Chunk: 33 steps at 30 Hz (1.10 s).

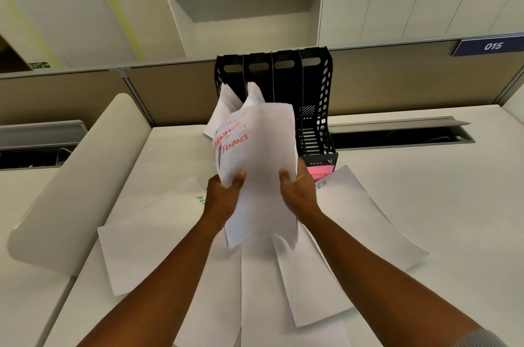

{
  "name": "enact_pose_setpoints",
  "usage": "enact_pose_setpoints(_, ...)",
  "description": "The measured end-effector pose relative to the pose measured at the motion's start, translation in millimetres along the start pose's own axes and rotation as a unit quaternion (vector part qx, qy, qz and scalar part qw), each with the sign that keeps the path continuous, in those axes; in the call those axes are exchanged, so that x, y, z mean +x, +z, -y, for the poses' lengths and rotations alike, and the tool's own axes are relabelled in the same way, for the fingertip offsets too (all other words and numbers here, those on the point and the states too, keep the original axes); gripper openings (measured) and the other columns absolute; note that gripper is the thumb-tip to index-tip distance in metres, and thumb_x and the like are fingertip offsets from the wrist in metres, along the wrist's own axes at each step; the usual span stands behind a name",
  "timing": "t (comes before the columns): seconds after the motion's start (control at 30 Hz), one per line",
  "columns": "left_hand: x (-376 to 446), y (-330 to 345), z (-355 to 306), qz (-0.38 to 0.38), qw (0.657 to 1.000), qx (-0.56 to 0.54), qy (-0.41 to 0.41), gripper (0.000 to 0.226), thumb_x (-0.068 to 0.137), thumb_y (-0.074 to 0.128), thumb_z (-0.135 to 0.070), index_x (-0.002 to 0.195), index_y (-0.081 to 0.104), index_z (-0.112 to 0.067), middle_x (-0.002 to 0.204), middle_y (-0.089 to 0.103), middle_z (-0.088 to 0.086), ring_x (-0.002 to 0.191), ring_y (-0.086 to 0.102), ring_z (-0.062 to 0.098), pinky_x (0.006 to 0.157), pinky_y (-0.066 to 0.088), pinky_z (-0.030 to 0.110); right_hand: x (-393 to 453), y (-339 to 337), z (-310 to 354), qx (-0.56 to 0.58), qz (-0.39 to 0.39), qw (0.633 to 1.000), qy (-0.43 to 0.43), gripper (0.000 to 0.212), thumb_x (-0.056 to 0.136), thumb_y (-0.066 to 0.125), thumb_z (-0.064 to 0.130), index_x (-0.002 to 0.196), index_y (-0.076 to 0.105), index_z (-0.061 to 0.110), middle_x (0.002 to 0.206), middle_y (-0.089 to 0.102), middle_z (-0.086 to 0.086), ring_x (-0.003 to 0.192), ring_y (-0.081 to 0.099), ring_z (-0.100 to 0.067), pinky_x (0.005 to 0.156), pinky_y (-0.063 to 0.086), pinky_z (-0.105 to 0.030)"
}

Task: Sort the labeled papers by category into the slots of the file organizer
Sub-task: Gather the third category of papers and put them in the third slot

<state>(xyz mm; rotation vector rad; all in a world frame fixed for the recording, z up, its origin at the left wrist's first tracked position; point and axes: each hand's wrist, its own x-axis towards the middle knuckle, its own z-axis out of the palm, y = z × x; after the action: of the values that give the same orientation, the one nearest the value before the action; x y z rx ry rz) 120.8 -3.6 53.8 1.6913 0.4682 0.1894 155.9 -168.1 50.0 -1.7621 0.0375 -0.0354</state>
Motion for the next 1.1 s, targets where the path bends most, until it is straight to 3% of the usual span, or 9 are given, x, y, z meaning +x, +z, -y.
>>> enact_pose_setpoints(0.13, -1, 8, -12, 0.002, 0.998, 0.004, 0.067, 0.043, 0.088, 0.064, -0.039, 0.126, 0.05, -0.025, 0.113, 0.065, 0.005, 0.099, 0.065, 0.023, 0.084, 0.057, 0.039, -3, -1, 12, 0.007, -0.012, 0.996, -0.083, 0.035, 0.09, 0.062, 0.015, 0.121, 0.048, 0.019, 0.097, 0.053, 0.016, 0.082, 0.056, -0.002, 0.056, 0.043, 0.004)
enact_pose_setpoints(0.23, 0, 7, -13, -0.012, 0.995, 0.007, 0.095, 0.045, 0.085, 0.07, -0.035, 0.125, 0.048, -0.031, 0.111, 0.064, -0.001, 0.096, 0.064, 0.018, 0.077, 0.056, 0.022, -4, -6, 13, 0.026, -0.011, 0.993, -0.114, 0.033, 0.085, 0.069, 0.014, 0.096, 0.046, 0.035, 0.089, 0.056, 0.021, 0.077, 0.061, -0.001, 0.06, 0.054, -0.01)
enact_pose_setpoints(0.33, -1, 5, -10, -0.024, 0.994, -0.011, 0.106, 0.043, 0.082, 0.074, -0.032, 0.116, 0.049, -0.042, 0.107, 0.062, -0.009, 0.095, 0.062, 0.012, 0.073, 0.051, 0.013, -6, -10, 12, 0.039, -0.011, 0.992, -0.123, 0.032, 0.081, 0.072, 0.022, 0.093, 0.047, 0.04, 0.089, 0.059, 0.021, 0.08, 0.063, 0.007, 0.06, 0.053, -0.009)
enact_pose_setpoints(0.5, 0, 5, -2, -0.034, 0.996, -0.01, 0.084, 0.04, 0.082, 0.073, -0.033, 0.114, 0.049, -0.042, 0.105, 0.061, -0.01, 0.094, 0.062, 0.013, 0.085, 0.053, 0.029, -7, -11, -1, 0.008, -0.005, 0.994, -0.112, 0.027, 0.084, 0.071, 0.021, 0.105, 0.054, 0.025, 0.088, 0.056, 0.023, 0.077, 0.059, 0.001, 0.057, 0.047, -0.004)
enact_pose_setpoints(0.7, -2, 2, -3, -0.038, 0.997, -0.012, 0.071, 0.043, 0.082, 0.074, -0.033, 0.119, 0.052, -0.033, 0.107, 0.064, -0.003, 0.094, 0.063, 0.016, 0.089, 0.055, 0.04, -3, -16, -22, -0.031, -0.015, 0.997, -0.076, 0.024, 0.091, 0.063, 0.025, 0.111, 0.063, 0.012, 0.091, 0.062, 0.003, 0.08, 0.058, -0.014, 0.06, 0.041, -0.004)
enact_pose_setpoints(0.83, -4, 5, -9, -0.046, 0.995, -0.038, 0.085, 0.053, 0.081, 0.075, -0.029, 0.128, 0.052, -0.022, 0.114, 0.063, 0.004, 0.1, 0.063, 0.022, 0.088, 0.054, 0.034, -6, -15, -13, 0.001, -0.041, 0.996, -0.078, 0.022, 0.09, 0.064, 0.027, 0.111, 0.061, 0.021, 0.084, 0.059, 0.017, 0.074, 0.058, 0.001, 0.052, 0.043, 0.0)
enact_pose_setpoints(0.9, -5, 6, -10, -0.053, 0.993, -0.047, 0.09, 0.051, 0.081, 0.075, -0.03, 0.126, 0.052, -0.024, 0.113, 0.063, 0.003, 0.1, 0.062, 0.022, 0.086, 0.054, 0.028, -8, -15, -8, 0.01, -0.043, 0.995, -0.093, 0.018, 0.089, 0.065, 0.026, 0.104, 0.057, 0.03, 0.083, 0.056, 0.027, 0.074, 0.058, 0.005, 0.054, 0.044, 0.001)
enact_pose_setpoints(0.97, -5, 6, -8, -0.053, 0.994, -0.042, 0.082, 0.05, 0.08, 0.075, -0.034, 0.125, 0.052, -0.027, 0.112, 0.063, 0.001, 0.101, 0.063, 0.023, 0.085, 0.056, 0.032, -9, -15, -9, 0.004, -0.029, 0.995, -0.099, 0.022, 0.087, 0.068, 0.026, 0.102, 0.053, 0.035, 0.084, 0.056, 0.029, 0.075, 0.06, 0.005, 0.056, 0.046, -0.001)
enact_pose_setpoints(1.1, -7, 4, -1, -0.036, 0.996, -0.045, 0.073, 0.049, 0.08, 0.074, -0.039, 0.123, 0.052, -0.034, 0.11, 0.065, -0.001, 0.101, 0.064, 0.023, 0.08, 0.058, 0.031, -9, -19, -22, -0.029, -0.012, 0.995, -0.09, 0.023, 0.086, 0.069, 0.024, 0.107, 0.062, 0.027, 0.082, 0.055, 0.032, 0.075, 0.059, 0.007, 0.06, 0.045, -0.004)
